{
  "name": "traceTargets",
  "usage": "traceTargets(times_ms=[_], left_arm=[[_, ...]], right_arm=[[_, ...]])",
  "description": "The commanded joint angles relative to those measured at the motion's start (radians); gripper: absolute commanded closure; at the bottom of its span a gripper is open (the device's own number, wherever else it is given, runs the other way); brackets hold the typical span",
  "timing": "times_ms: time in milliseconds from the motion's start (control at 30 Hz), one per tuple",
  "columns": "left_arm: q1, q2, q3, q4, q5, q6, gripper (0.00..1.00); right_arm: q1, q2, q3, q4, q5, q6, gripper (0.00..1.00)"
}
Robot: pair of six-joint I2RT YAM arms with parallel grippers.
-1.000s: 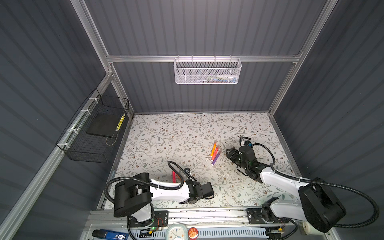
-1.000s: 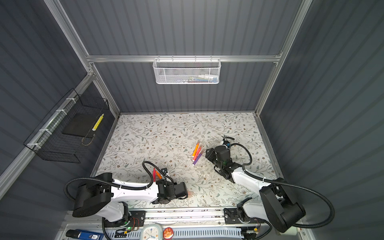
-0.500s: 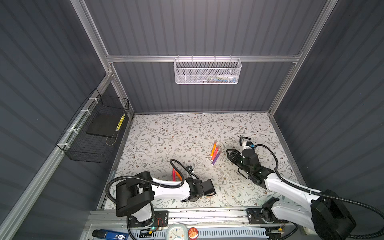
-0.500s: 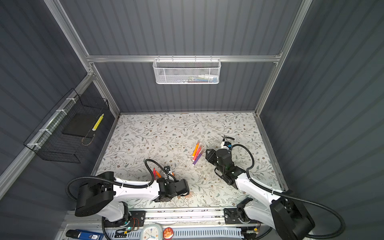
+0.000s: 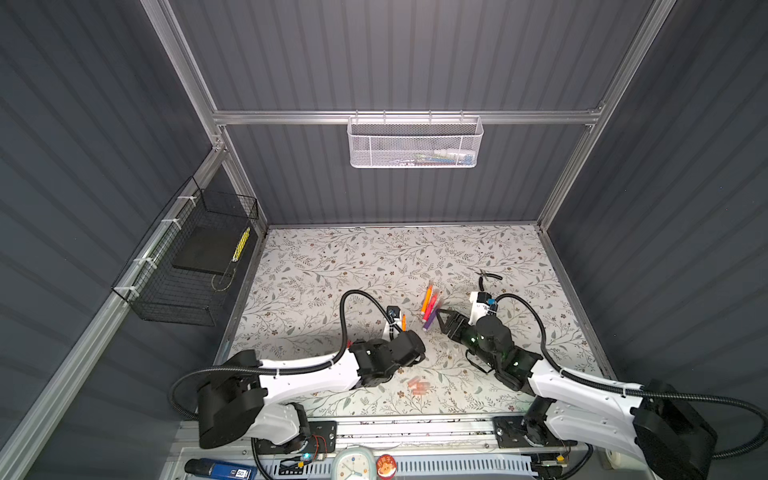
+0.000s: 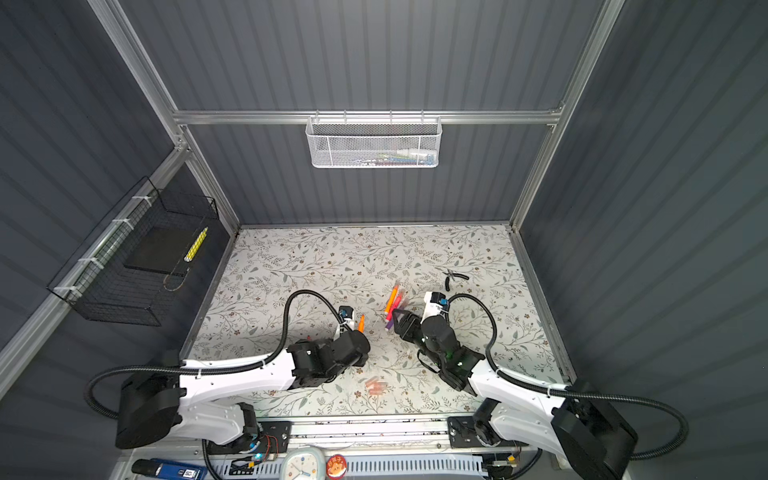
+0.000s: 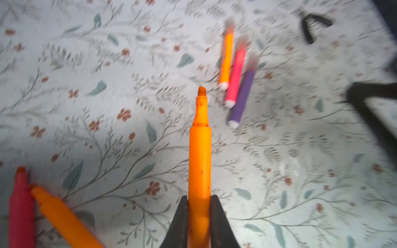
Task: Insert the pens into the pen caps
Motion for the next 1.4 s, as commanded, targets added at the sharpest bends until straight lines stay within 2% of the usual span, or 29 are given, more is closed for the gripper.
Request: traceTargets(times_ms=[0,167,400,667,867,1033,1133,1233,1367], left_arm=[[0.002,-0.05,-0.057,0.179,0.046,0.228,1.0],[0.004,-0.084,-0.076,0.242,0.128,0.322,1.0],[0.004,-0.088,-0.105,0.285,0.169,0.341,1.0],[0.004,-0.113,-0.124,0.321,0.183,0.359,1.0],[0.004,-0.084,-0.109,0.336,0.185,0.363,1.0],[0.004,-0.086,-0.111,0.345,0.169,0.372,1.0],[0.004,-0.083,-0.125,0.37,0.158,0.376,0.9],[0.004,-0.07,-0.125,0.38,0.163,0.392,0.79],[0.004,-0.044,-0.108,0.377,0.165,0.397,0.73]], right_arm=[[0.044,0.033,0.014,0.138,-0.031,0.001,0.38],[0.087,0.109,0.056,0.171,-0.044,0.0,0.38],[0.116,0.153,0.072,0.215,-0.034,0.004,0.39],[0.121,0.171,0.094,0.19,-0.027,0.025,0.6],[0.13,0.178,0.077,0.216,-0.019,0.047,0.63],[0.132,0.155,0.085,0.177,-0.013,0.035,0.8],[0.133,0.144,0.079,0.177,-0.004,0.034,0.88],[0.138,0.134,0.074,0.176,0.002,0.035,0.92],[0.144,0.124,0.094,0.147,0.006,0.023,0.95]])
